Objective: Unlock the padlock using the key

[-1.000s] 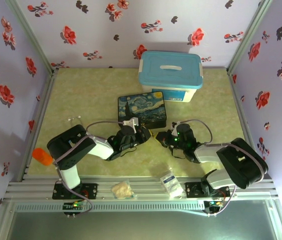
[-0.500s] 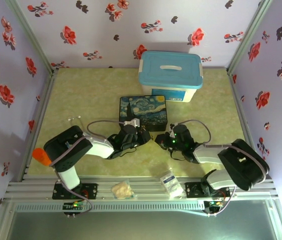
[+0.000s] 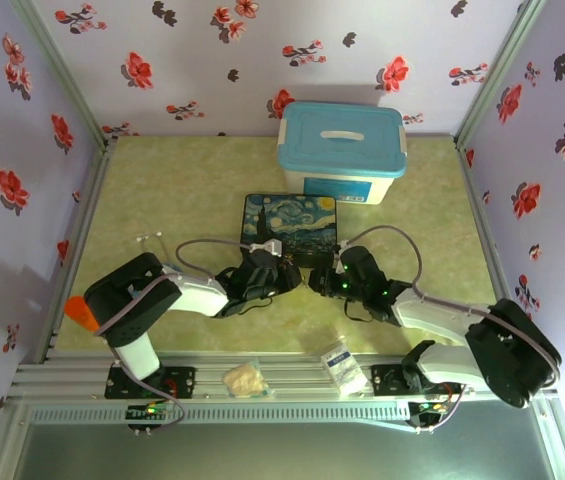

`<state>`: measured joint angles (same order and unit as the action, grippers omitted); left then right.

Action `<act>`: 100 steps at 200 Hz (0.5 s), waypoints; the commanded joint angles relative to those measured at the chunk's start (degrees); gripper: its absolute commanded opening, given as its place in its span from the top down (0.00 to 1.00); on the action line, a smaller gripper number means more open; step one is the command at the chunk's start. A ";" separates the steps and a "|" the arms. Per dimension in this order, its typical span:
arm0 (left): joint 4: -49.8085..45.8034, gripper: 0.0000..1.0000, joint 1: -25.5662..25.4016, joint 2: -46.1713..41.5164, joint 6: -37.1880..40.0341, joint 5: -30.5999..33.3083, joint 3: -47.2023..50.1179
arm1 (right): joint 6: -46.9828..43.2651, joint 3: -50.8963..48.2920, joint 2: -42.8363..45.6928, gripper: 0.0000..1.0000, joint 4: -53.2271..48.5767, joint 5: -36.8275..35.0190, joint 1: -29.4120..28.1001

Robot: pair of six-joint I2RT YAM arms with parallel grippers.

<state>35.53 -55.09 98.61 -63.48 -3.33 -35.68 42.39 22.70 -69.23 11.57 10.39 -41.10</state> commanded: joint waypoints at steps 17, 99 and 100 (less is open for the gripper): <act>-1.86 0.93 0.16 -1.74 -1.37 -3.30 0.06 | -16.94 1.70 1.31 0.70 -4.89 -7.49 -4.81; -5.40 0.93 0.19 -4.86 0.41 -2.64 -0.34 | -24.55 0.78 -8.95 0.72 9.85 -11.72 -8.79; -5.44 0.93 0.17 -4.89 0.44 -2.69 -0.30 | -24.55 0.69 -9.02 0.72 10.04 -11.67 -8.80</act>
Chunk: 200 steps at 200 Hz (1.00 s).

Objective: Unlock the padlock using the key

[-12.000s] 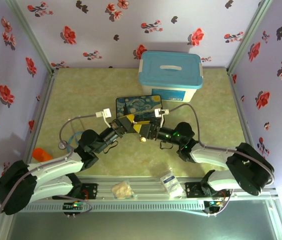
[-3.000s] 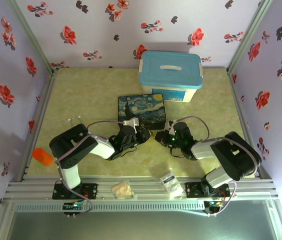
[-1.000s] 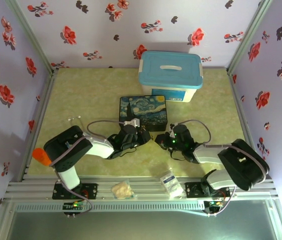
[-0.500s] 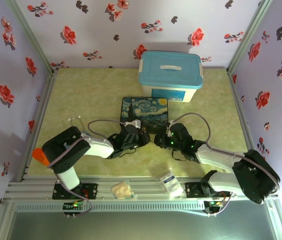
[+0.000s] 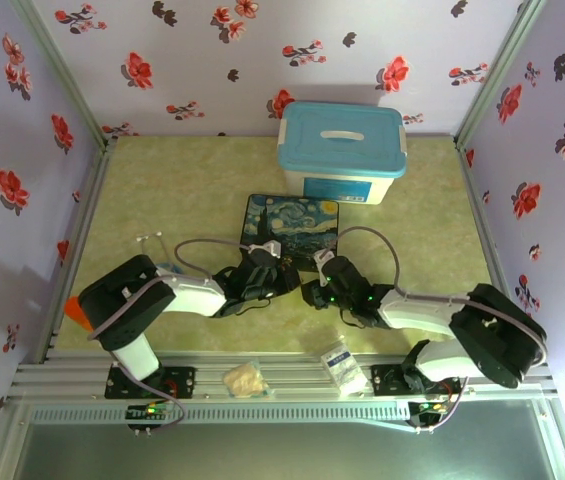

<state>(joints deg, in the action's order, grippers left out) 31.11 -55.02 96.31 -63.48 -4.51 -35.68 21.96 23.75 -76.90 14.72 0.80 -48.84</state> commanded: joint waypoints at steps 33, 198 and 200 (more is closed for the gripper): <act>0.12 0.93 0.05 -2.05 -0.50 -2.35 -0.33 | -4.45 -3.53 -2.52 0.74 14.68 -1.51 -1.62; 5.48 0.96 0.97 -1.60 -2.65 -3.64 2.35 | -8.38 -2.92 -10.44 0.69 15.06 -18.80 -11.94; 5.46 0.96 0.97 -1.69 -2.62 -3.65 2.30 | -8.34 -2.68 -10.72 0.69 14.96 -19.23 -11.90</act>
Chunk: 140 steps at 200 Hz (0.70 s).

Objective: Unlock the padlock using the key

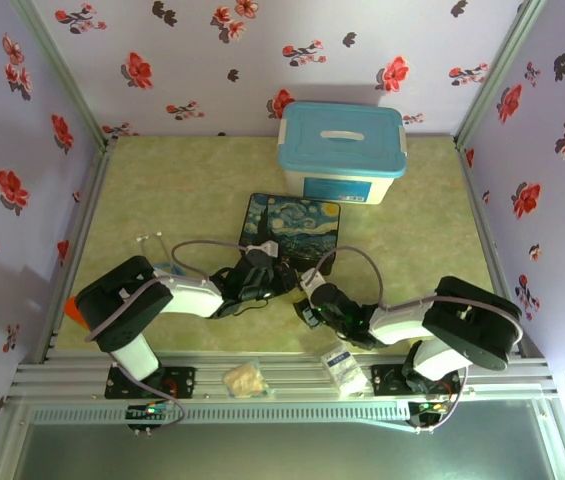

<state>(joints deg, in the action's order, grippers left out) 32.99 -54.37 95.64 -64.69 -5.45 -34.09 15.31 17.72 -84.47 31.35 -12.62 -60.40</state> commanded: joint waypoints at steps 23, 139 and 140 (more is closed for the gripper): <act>3.82 0.96 0.61 -1.37 -1.51 -2.74 1.51 | -1.84 5.50 -5.68 0.75 -0.66 -8.81 -0.34; 7.87 0.84 2.95 0.93 -2.69 -6.54 2.90 | 2.39 2.62 -8.84 0.98 14.67 12.31 1.93; 7.78 0.84 2.95 0.90 -2.66 -6.52 2.98 | 2.55 2.56 -8.86 0.98 14.86 12.47 2.12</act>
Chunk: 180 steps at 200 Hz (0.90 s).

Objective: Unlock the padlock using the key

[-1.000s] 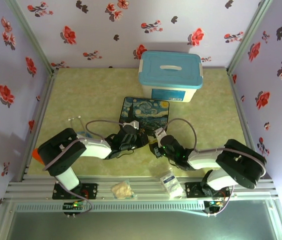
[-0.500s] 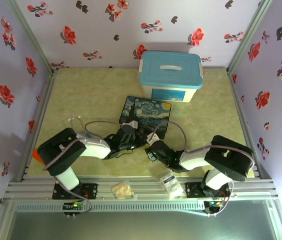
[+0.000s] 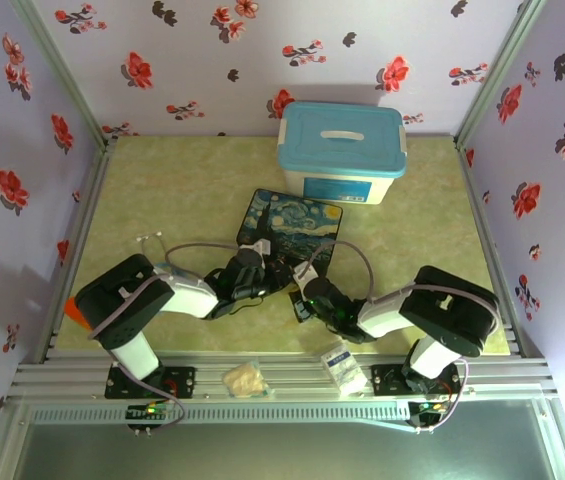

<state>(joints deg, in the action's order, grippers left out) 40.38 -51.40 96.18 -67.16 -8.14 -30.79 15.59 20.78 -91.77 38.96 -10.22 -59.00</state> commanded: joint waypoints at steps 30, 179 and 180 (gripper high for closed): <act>-2.57 0.84 0.15 -1.63 1.18 -2.91 -0.07 | 6.81 -3.63 -2.94 0.99 15.91 15.48 5.26; -7.07 0.97 1.12 -5.90 1.68 -3.28 -0.25 | -4.09 -7.45 6.89 0.63 0.65 -10.62 0.31; -7.07 0.97 1.12 -5.91 1.68 -3.28 -0.29 | -4.26 -7.43 6.83 0.63 0.80 -10.79 0.21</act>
<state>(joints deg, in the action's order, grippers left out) 33.71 -50.70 92.75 -66.70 -9.93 -30.79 18.68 14.59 -84.20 38.06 -10.81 -57.19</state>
